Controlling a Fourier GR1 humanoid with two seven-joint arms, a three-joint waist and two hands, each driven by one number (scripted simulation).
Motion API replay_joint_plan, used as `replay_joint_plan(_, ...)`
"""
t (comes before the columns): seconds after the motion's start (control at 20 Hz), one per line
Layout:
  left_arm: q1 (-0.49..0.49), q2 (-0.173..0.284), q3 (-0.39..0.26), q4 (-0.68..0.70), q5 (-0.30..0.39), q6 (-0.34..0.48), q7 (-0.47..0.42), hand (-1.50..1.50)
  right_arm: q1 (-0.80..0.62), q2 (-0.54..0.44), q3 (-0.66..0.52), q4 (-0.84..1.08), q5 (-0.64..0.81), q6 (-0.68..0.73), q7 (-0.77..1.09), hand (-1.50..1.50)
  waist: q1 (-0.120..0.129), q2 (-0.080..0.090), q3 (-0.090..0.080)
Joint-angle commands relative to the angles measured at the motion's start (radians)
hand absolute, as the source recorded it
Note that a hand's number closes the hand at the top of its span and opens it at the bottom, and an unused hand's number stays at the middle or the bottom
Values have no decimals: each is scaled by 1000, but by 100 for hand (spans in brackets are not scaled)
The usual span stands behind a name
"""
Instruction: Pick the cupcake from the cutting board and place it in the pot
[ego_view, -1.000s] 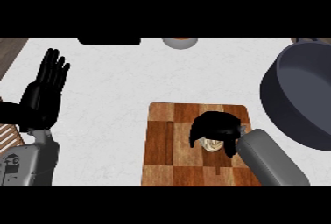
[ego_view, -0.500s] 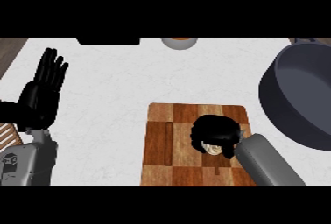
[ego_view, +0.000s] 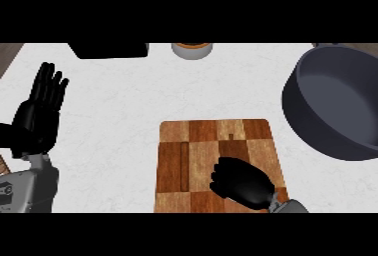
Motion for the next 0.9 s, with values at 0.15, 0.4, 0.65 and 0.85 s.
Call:
replay_joint_plan(0.15, 48, 18, 31, -9, 14, -11, -20, 0, 364, 69, 12, -331, -31, -51, 212, 150, -21, 18, 22)
replay_joint_plan(0.4, 8, 15, 19, -3, 13, -4, 0, 0, 515, 62, -8, -703, 0, -64, 354, 150, -12, 24, 21)
replay_joint_plan(0.65, 4, -18, -31, -54, 10, -1, 41, 0, 591, 55, -171, -944, -131, -90, 396, 150, 28, 33, 24)
replay_joint_plan(0.85, -73, 24, -6, -6, 14, -8, 48, 0, 518, 40, -382, -1024, -291, -38, 425, 150, 48, 41, 25)
